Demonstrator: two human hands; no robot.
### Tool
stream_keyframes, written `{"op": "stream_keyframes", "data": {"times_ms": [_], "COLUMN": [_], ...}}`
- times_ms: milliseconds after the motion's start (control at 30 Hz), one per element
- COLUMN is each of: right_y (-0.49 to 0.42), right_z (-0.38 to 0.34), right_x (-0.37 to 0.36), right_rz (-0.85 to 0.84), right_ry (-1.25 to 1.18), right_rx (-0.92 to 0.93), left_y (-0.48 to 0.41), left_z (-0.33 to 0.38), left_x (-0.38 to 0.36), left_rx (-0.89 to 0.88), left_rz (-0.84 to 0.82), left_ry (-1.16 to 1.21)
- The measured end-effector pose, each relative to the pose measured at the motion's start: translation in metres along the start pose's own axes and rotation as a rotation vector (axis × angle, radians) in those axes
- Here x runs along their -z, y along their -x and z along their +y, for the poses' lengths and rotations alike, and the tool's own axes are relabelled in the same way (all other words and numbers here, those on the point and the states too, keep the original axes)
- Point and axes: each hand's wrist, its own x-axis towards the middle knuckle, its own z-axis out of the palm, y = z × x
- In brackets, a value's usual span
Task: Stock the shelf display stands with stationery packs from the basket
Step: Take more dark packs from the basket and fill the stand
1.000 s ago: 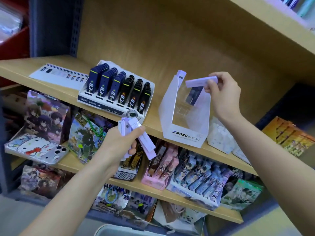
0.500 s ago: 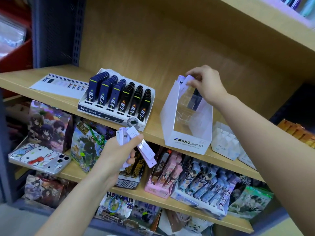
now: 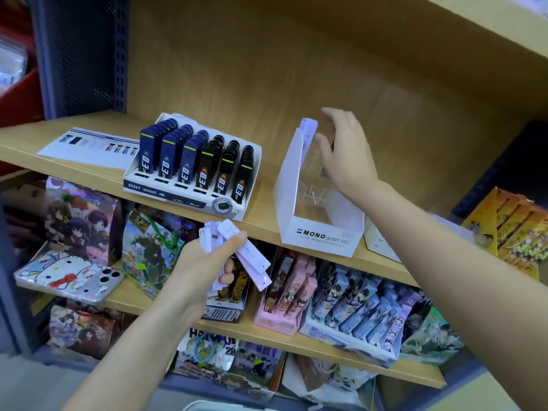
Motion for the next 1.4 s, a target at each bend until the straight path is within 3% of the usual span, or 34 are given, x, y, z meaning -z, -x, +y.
{"op": "stream_keyframes", "data": {"times_ms": [133, 233, 367, 700, 867, 1100, 1233, 1400], "right_y": [0.059, 0.11, 0.149, 0.148, 0.132, 0.079, 0.042, 0.0], "right_z": [-0.021, -0.043, -0.06, -0.068, -0.057, -0.037, -0.018, -0.006], "right_x": [0.006, 0.01, -0.003, -0.004, 0.014, 0.039, 0.032, 0.018], "right_rz": [0.086, -0.142, -0.522, -0.664, -0.574, -0.215, 0.02, 0.121], "right_ry": [-0.257, -0.407, -0.473, -0.746, -0.74, -0.722, -0.7, -0.633], "right_rx": [0.035, 0.016, -0.153, -0.493, -0.517, -0.387, -0.4, -0.4], "left_y": [0.006, 0.01, 0.016, 0.025, 0.024, 0.021, 0.02, 0.019], "left_z": [0.001, 0.001, -0.001, -0.007, -0.005, -0.003, -0.003, -0.005], "left_x": [-0.001, -0.002, -0.004, -0.005, -0.002, 0.002, 0.002, 0.004], "left_rx": [0.022, 0.043, 0.043, 0.062, 0.05, 0.056, 0.048, 0.055], "left_rz": [0.009, 0.007, -0.014, -0.045, -0.03, -0.015, -0.013, -0.017], "left_ry": [0.046, 0.076, 0.072, 0.072, 0.116, 0.095, 0.103, 0.117]}}
